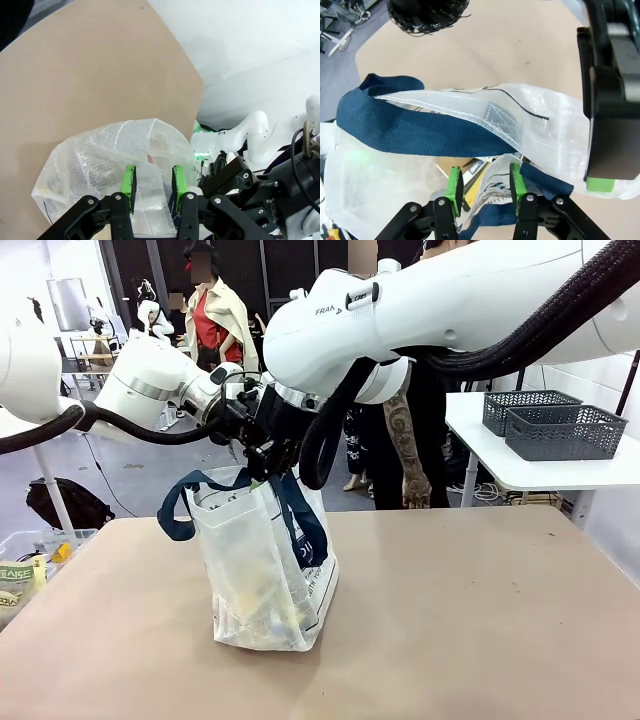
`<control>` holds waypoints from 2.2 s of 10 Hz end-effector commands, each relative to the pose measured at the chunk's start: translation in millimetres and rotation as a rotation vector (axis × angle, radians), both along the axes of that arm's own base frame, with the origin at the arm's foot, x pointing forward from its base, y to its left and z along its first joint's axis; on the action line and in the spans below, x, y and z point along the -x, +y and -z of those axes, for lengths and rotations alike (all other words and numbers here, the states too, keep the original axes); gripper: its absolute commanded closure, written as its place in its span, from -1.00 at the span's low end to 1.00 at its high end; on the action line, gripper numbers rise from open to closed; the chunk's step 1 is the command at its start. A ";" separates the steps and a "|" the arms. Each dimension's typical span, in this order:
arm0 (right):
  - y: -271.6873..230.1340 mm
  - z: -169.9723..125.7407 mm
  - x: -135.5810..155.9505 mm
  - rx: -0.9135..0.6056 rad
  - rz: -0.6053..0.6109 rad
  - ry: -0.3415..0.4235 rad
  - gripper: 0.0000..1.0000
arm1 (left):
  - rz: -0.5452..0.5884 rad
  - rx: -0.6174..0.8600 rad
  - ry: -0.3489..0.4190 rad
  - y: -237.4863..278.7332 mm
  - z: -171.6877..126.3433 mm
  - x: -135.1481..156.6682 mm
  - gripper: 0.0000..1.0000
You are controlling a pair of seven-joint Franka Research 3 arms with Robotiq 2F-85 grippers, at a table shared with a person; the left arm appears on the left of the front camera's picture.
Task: Transfer purchased items from the store into the shopping bag.
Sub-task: Move the Reusable shopping bag to the right side of the table.
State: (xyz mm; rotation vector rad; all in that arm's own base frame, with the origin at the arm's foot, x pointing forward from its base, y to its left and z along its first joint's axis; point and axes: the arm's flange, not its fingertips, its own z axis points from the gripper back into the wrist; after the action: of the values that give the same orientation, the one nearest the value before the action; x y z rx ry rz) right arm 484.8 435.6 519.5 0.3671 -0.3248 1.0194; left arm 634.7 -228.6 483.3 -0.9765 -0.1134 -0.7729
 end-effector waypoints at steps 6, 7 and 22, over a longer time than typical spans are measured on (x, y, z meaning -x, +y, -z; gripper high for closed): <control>10.0 1.6 -3.7 0.040 0.006 -0.001 0.78 | 0.022 0.033 -0.005 -1.7 -3.5 -3.1 0.20; 11.1 1.8 -3.5 0.042 0.009 0.000 1.00 | 0.026 0.035 -0.008 -1.9 -3.5 -2.4 0.20; 18.3 4.2 -6.8 0.067 -0.024 0.012 1.00 | 0.153 0.163 -0.007 -0.4 -1.8 -3.3 -1.00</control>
State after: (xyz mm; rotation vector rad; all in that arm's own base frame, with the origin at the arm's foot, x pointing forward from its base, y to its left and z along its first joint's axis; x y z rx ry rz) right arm 485.0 452.6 518.2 0.3387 -0.2893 1.0588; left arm 637.9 -231.4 476.9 -1.0666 -0.1215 -0.8595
